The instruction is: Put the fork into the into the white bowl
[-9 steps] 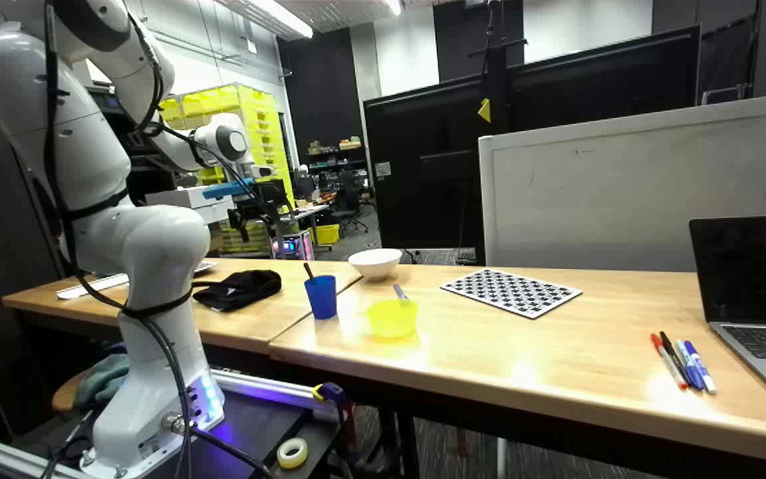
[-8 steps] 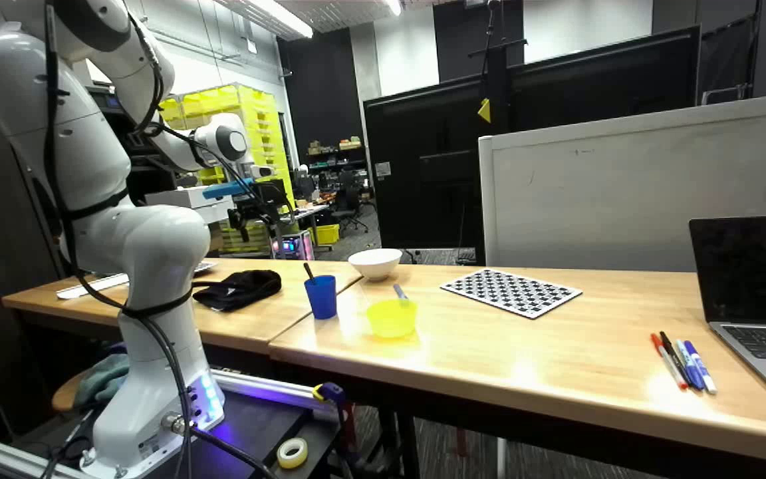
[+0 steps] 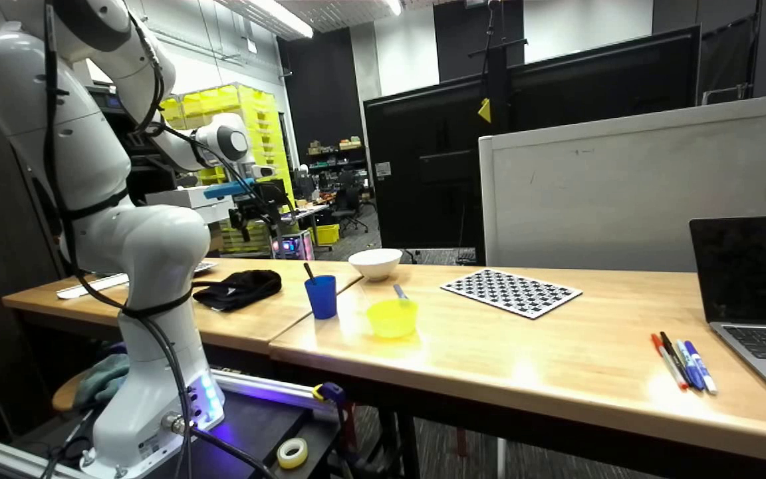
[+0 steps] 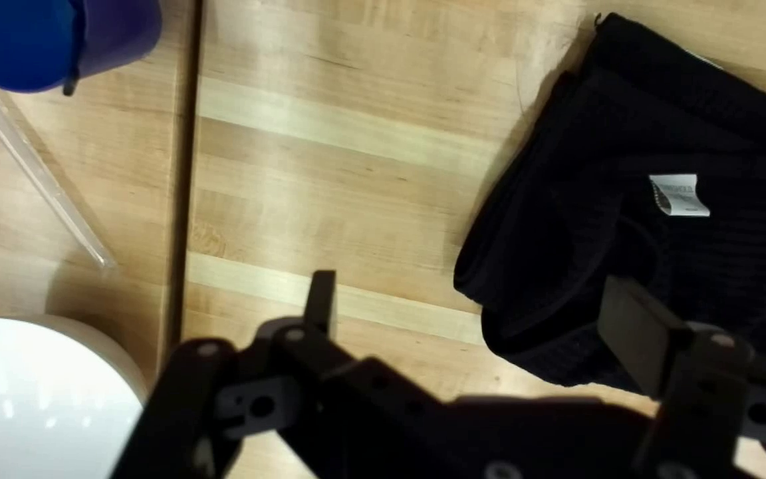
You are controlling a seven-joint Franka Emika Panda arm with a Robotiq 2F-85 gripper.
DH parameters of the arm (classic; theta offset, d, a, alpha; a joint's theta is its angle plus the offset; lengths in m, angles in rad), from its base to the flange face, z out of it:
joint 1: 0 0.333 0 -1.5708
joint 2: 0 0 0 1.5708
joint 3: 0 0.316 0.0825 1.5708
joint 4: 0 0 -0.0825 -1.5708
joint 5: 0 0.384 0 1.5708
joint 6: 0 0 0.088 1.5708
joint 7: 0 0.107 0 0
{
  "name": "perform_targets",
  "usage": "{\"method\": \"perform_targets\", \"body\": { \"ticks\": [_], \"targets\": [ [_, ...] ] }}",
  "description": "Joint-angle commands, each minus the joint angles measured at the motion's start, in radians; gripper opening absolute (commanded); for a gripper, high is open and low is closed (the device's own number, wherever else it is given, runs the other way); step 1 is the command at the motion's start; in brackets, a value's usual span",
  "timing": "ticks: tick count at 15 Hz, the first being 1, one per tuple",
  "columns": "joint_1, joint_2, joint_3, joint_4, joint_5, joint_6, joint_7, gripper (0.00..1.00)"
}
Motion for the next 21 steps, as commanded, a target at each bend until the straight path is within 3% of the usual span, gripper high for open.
{"method": "perform_targets", "body": {
  "ticks": [1, 5, 11, 12, 13, 21],
  "targets": [
    [0.001, -0.036, -0.070, -0.016, 0.007, 0.007, -0.121, 1.00],
    [-0.055, -0.086, -0.198, 0.000, -0.011, -0.135, -0.291, 1.00],
    [-0.188, -0.072, -0.380, 0.161, -0.235, -0.403, -0.645, 1.00],
    [-0.203, -0.054, -0.396, 0.196, -0.268, -0.422, -0.667, 1.00],
    [-0.184, -0.087, -0.382, 0.129, -0.222, -0.369, -0.607, 1.00],
    [-0.183, -0.041, -0.415, 0.199, -0.242, -0.418, -0.739, 1.00]
  ]
}}
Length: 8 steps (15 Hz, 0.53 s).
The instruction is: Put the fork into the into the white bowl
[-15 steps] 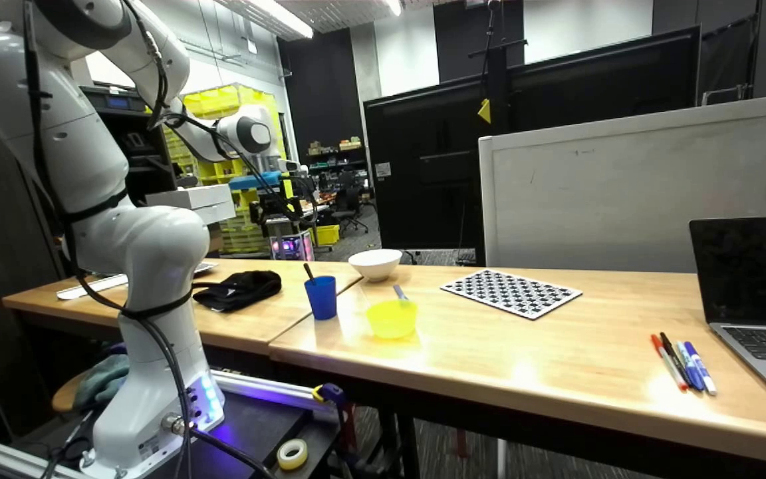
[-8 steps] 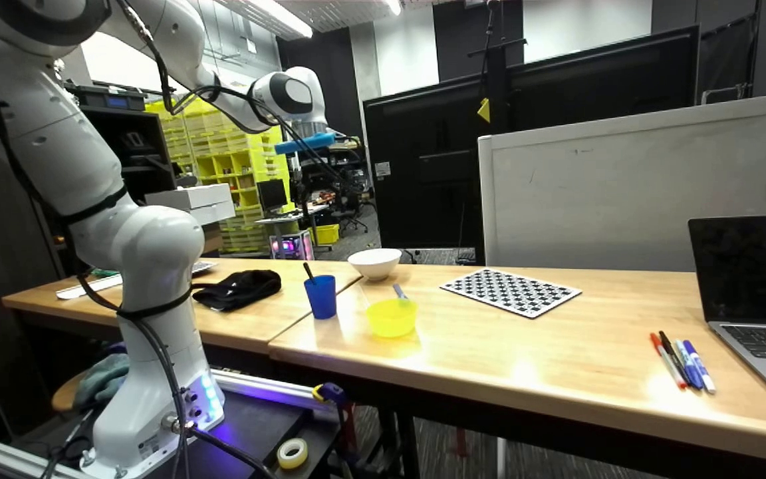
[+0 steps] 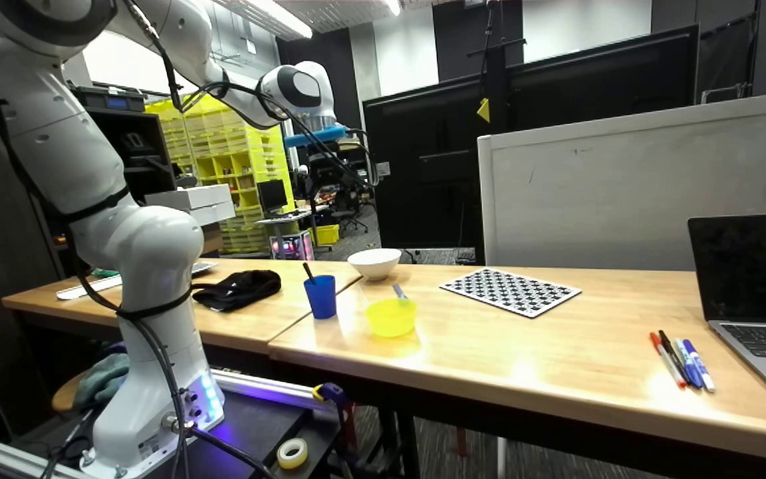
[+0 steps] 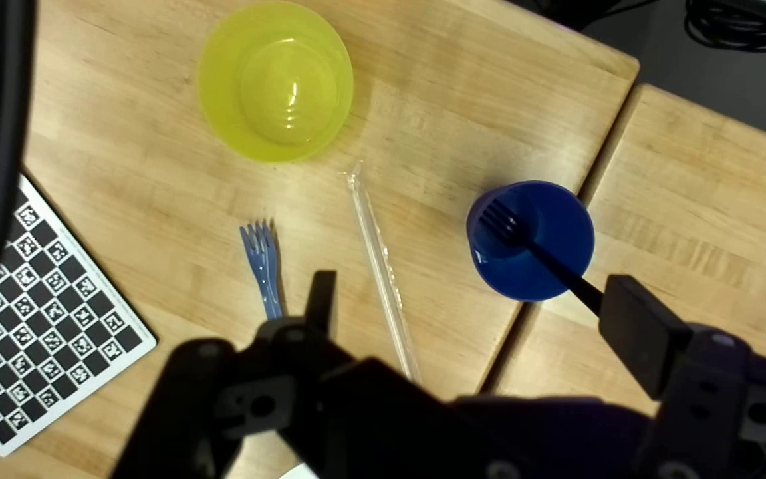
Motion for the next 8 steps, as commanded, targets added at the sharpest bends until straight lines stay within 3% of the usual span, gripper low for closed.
{"method": "perform_targets", "body": {
  "ticks": [1, 8],
  "targets": [
    [0.020, 0.026, -0.021, 0.026, 0.000, -0.017, -0.120, 1.00],
    [0.004, 0.112, -0.053, 0.042, -0.014, -0.015, -0.417, 1.00]
  ]
}}
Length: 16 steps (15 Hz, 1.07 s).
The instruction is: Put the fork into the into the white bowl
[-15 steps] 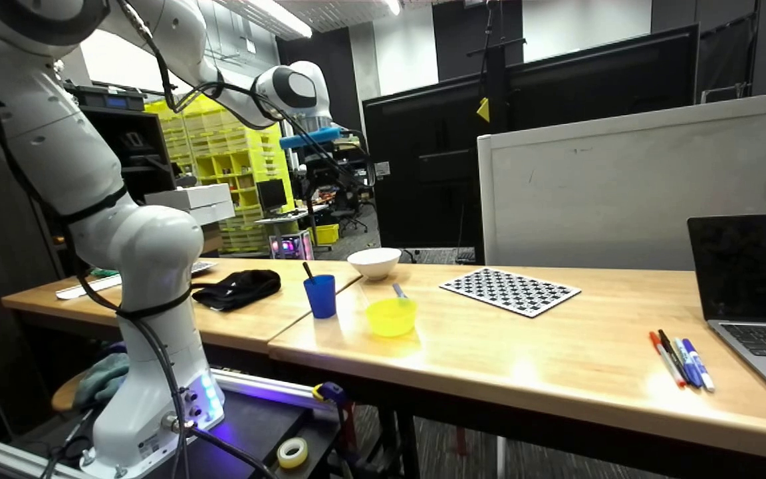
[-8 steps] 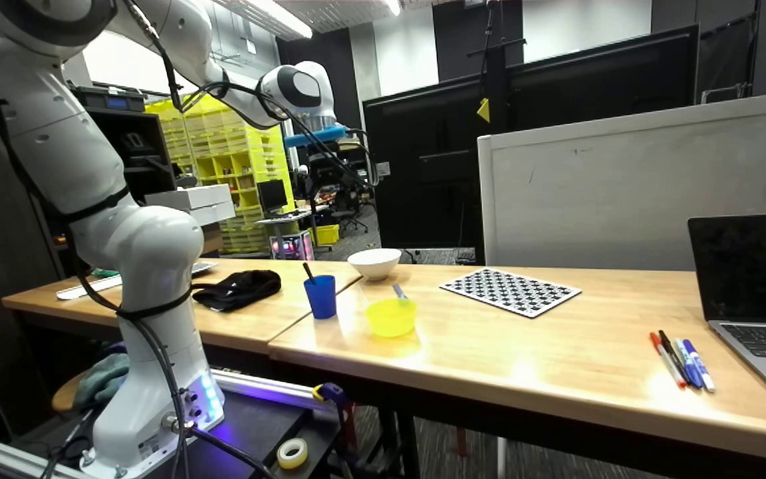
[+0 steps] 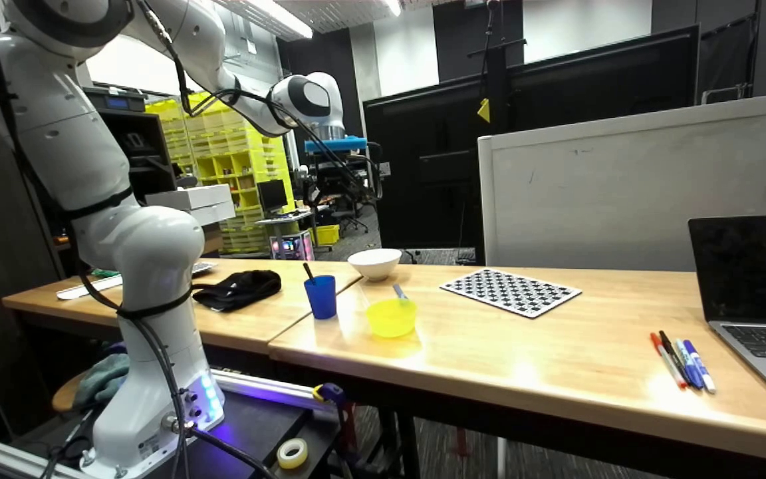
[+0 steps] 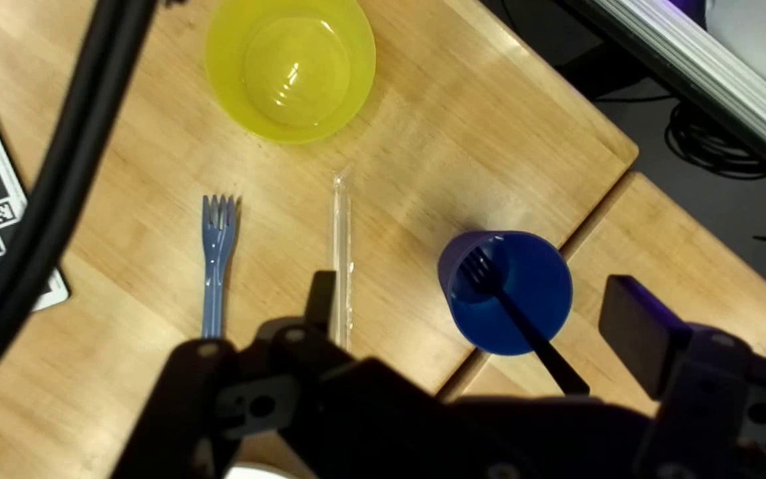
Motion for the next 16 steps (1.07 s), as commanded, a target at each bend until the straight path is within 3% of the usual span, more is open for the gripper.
{"method": "perform_targets", "body": {
  "ticks": [1, 9, 16],
  "targets": [
    [-0.014, 0.061, -0.017, 0.037, -0.014, -0.014, -0.111, 1.00],
    [-0.059, 0.198, -0.027, 0.153, -0.028, 0.044, -0.207, 1.00],
    [-0.058, 0.362, 0.014, 0.278, -0.002, 0.098, -0.246, 1.00]
  ]
}}
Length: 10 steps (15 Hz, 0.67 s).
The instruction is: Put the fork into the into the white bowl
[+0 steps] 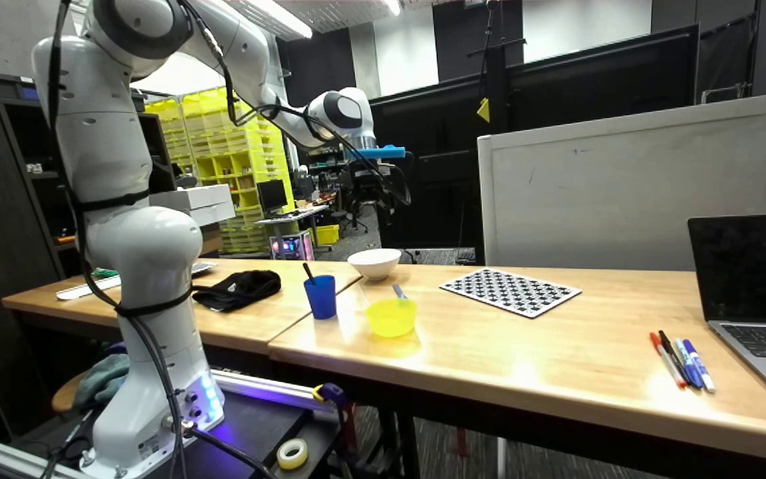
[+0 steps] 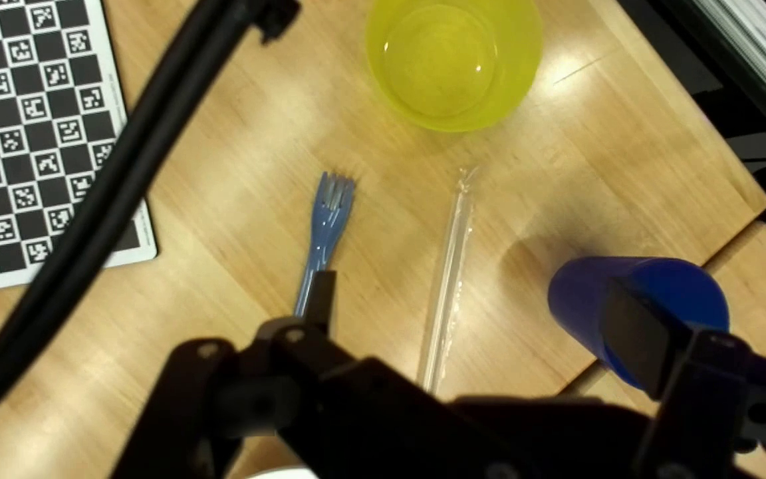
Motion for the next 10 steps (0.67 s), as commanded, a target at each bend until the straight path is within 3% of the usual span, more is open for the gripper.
{"method": "perform_targets", "body": {
  "ticks": [1, 10],
  "targets": [
    [-0.010, 0.092, 0.036, 0.086, 0.030, 0.015, -0.040, 1.00],
    [-0.027, 0.088, 0.054, 0.065, 0.016, 0.011, -0.011, 1.00]
  ]
}}
